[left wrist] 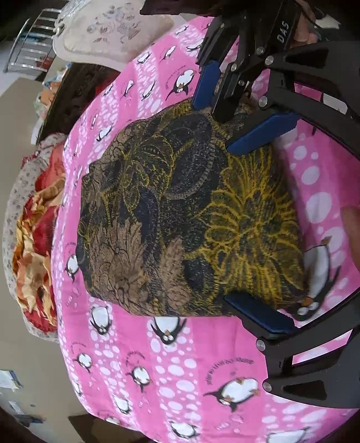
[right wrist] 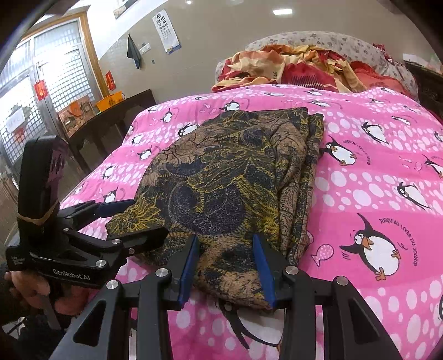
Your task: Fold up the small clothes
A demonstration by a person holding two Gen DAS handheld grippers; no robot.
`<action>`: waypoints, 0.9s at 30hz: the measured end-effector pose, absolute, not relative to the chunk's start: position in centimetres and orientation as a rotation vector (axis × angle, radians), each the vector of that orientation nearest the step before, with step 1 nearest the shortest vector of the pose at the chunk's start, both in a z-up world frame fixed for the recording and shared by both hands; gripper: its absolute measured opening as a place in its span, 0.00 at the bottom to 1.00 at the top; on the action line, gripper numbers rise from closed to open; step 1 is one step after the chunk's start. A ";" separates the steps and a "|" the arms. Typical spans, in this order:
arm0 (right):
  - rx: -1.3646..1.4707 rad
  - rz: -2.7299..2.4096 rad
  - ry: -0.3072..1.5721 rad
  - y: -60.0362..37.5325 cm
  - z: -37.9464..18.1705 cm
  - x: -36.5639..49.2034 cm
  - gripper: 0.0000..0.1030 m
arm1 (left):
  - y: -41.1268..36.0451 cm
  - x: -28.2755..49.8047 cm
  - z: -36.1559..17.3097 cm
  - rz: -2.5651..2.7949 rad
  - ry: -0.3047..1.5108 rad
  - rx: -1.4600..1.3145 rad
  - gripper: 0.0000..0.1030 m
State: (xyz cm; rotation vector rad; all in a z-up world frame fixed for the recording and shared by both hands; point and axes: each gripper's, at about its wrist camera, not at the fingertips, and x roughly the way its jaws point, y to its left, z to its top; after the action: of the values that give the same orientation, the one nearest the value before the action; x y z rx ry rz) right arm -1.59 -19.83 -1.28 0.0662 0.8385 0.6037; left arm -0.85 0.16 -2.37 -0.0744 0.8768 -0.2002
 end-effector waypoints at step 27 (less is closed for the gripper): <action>0.032 0.311 0.937 -22.6 8.3 -4.2 0.93 | -1.9 -1.2 4.4 0.089 1.083 -0.095 0.97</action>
State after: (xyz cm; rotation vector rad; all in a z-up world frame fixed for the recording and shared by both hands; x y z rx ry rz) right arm -4.22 -22.59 8.26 0.0321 0.9371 0.3108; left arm -1.22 -1.87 4.41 -0.0953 1.0826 0.0888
